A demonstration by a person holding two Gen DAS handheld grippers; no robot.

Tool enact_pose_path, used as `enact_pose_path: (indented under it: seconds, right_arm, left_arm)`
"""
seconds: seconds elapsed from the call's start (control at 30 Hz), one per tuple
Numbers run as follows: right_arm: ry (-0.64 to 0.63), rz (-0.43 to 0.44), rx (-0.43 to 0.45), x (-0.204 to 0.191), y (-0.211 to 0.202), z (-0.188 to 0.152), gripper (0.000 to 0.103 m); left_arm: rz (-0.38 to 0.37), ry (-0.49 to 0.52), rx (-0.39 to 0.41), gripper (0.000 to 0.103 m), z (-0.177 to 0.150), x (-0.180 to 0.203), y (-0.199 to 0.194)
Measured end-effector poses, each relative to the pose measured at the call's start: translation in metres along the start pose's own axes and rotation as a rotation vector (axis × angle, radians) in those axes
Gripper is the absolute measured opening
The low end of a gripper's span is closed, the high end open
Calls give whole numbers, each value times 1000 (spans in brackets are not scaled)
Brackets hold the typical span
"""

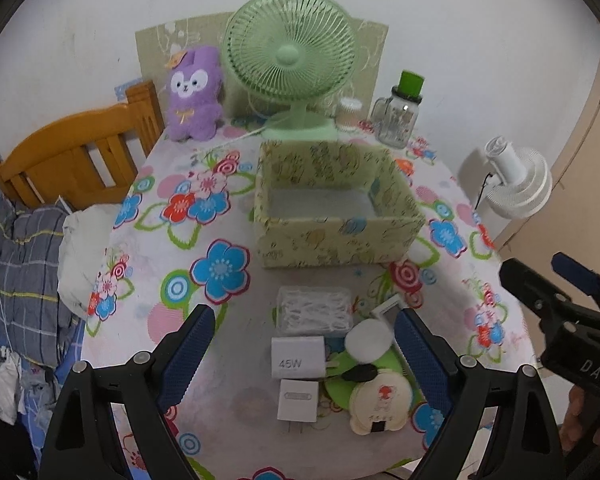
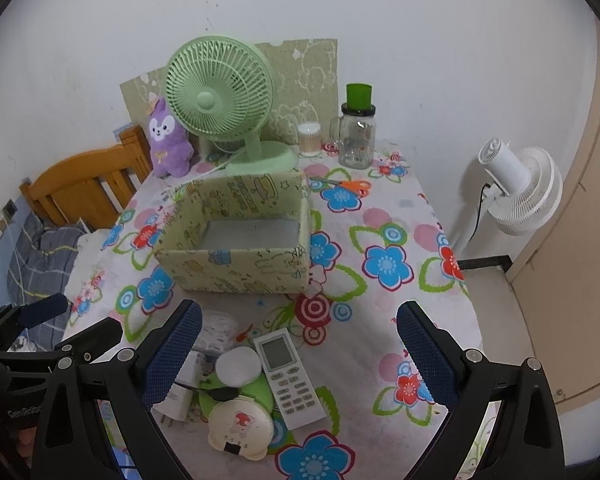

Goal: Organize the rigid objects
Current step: 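Lower the left tool onto the large white charger while the right tool lowers onto the white remote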

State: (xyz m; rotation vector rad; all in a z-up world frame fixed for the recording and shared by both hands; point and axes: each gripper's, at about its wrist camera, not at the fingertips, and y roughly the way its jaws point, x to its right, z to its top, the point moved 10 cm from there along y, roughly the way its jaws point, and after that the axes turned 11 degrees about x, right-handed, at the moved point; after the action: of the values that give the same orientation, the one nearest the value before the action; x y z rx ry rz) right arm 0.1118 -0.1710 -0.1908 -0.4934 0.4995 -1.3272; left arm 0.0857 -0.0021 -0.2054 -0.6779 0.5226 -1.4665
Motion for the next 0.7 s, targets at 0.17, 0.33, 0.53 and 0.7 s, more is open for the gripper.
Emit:
enact_pose_path:
  seconds: [0.17, 0.33, 0.53, 0.7]
  right_arm:
    - [-7, -9, -28, 2, 15, -16, 100]
    - [-17, -6, -55, 2, 31, -33, 100]
    - [-27, -14, -82, 5, 49, -52, 99]
    - [-35, -19, -91, 9, 57, -64, 99]
  left_arm:
    - [12, 5, -27, 93, -13, -6, 15]
    - [13, 19, -59, 93, -28, -8, 35]
    - [5, 38, -89, 93, -41, -5, 58]
    - [-1, 56, -105, 93, -50, -2, 72]
